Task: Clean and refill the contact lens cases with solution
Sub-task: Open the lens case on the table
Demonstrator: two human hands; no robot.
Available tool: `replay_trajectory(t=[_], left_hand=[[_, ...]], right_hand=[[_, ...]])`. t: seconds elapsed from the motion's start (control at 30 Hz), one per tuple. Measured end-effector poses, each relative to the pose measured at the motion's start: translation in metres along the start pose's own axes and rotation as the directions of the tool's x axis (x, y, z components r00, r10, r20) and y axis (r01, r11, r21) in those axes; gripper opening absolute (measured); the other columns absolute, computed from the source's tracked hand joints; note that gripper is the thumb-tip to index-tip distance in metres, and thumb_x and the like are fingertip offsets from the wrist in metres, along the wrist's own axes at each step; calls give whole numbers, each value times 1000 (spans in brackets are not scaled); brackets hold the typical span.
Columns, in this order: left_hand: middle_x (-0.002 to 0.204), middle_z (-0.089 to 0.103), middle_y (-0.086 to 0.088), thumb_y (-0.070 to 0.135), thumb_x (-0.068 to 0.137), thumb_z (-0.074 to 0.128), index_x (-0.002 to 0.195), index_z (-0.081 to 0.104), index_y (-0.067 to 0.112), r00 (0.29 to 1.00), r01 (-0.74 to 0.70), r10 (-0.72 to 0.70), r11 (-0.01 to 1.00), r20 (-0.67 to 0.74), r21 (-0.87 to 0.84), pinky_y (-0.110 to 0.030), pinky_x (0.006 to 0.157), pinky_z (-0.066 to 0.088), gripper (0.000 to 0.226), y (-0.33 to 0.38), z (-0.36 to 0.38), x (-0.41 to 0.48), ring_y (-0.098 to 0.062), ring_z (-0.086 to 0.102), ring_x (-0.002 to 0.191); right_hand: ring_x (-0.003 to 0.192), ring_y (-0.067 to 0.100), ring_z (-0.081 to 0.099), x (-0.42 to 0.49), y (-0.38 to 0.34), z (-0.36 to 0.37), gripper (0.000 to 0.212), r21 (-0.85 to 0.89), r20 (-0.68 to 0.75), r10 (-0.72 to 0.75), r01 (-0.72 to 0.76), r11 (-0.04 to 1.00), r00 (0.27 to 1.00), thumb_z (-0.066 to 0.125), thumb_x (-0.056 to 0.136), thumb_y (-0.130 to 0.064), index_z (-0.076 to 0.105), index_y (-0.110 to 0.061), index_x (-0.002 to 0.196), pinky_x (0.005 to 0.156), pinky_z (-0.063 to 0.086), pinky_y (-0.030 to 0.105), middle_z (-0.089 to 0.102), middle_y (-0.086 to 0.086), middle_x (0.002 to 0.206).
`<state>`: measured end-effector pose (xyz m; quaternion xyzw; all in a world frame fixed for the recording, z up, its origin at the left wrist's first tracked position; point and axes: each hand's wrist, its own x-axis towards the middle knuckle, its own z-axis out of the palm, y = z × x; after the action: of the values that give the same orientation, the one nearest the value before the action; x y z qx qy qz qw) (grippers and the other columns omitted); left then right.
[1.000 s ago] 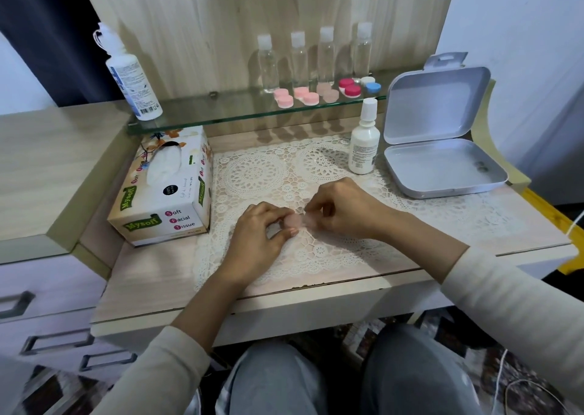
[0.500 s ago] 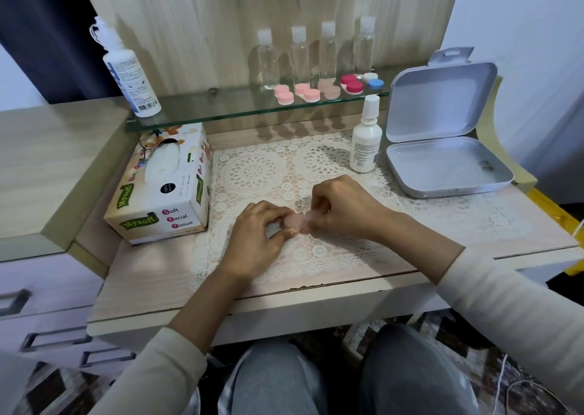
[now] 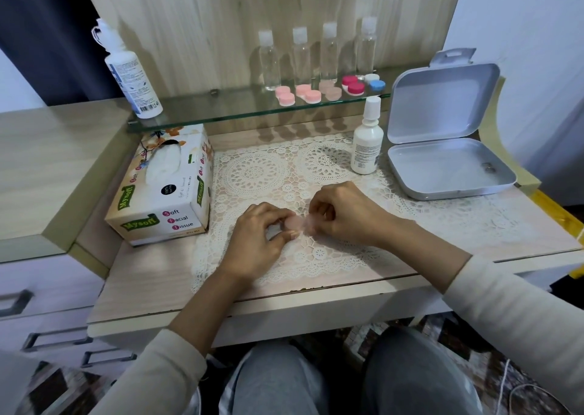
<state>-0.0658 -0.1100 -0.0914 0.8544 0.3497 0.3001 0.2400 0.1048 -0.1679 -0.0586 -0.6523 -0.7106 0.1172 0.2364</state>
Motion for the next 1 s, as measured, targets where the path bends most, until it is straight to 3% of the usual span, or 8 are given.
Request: replay_trajectory(t=[0.1, 0.23, 0.37, 0.47, 0.57, 0.73, 0.87, 1.0], left_hand=[[91, 59, 7, 18, 74, 75, 103, 70, 14, 1000, 4, -4, 1000, 1, -9, -26, 86, 43, 29, 1, 0, -1, -13, 55, 93], [92, 61, 5, 18, 74, 75, 103, 70, 13, 1000, 4, -3, 1000, 5, -15, -31, 87, 45, 30, 1, -1, -1, -14, 55, 94], [93, 62, 1, 18, 74, 75, 103, 70, 13, 1000, 2, -2, 1000, 3, -20, -32, 86, 45, 29, 1, -1, -2, -15, 56, 93], [92, 62, 2, 17, 74, 75, 102, 71, 14, 1000, -4, 4, 1000, -1, -22, -32, 87, 45, 28, 1, -1, -2, -15, 56, 93], [94, 63, 1, 18, 75, 75, 102, 70, 14, 1000, -1, 1, 1000, 3, -20, -32, 88, 45, 28, 1, -1, -2, -14, 56, 94], [94, 63, 0, 18, 74, 75, 103, 70, 13, 1000, 1, -1, 1000, 2, -24, -31, 87, 45, 29, 2, -1, -1, -15, 56, 94], [93, 64, 0, 18, 74, 75, 102, 70, 13, 1000, -7, 7, 1000, -6, -9, -28, 86, 43, 29, 2, -1, -1, -15, 57, 94], [93, 64, 0, 18, 74, 75, 102, 71, 13, 1000, -17, 17, 1000, -5, 3, -28, 85, 44, 29, 2, -1, -1, -15, 57, 92]], right_hand=[[74, 18, 56, 1, 1, 4, 21, -31, -24, 25, -26, 999, 999, 74, 75, -22, 65, -6, 84, 66, 48, 30, 61, 4, 81], [68, 14, 49, 1, 2, 5, 29, -51, -36, 41, -43, 998, 998, 77, 69, -29, 58, -10, 79, 59, 42, 25, 52, -4, 74], [71, 4, 50, -1, 2, -1, 42, -11, 60, -24, 25, 1000, 998, 73, 74, -24, 62, -15, 115, 65, 38, 15, 60, -7, 101], [68, 6, 54, -2, 2, -4, 25, 15, 68, -67, 66, 998, 995, 64, 85, -23, 69, -18, 109, 66, 44, 19, 70, -2, 97], [63, 4, 50, 0, 1, -3, 16, -12, 30, -55, 55, 998, 998, 65, 83, -17, 74, -12, 96, 59, 36, 5, 72, 2, 87], [67, 6, 53, -1, -1, -6, 20, -26, 44, -34, 35, 999, 998, 67, 79, -19, 71, -11, 97, 63, 41, 15, 70, 0, 91], [65, 9, 54, -4, -1, -9, 22, 18, 49, -81, 80, 997, 996, 65, 84, -24, 72, -13, 101, 59, 38, 11, 71, 2, 90], [66, 9, 48, -4, 0, -4, 17, -21, 17, -75, 75, 997, 997, 63, 83, -14, 72, -9, 95, 58, 34, 16, 68, 5, 86]])
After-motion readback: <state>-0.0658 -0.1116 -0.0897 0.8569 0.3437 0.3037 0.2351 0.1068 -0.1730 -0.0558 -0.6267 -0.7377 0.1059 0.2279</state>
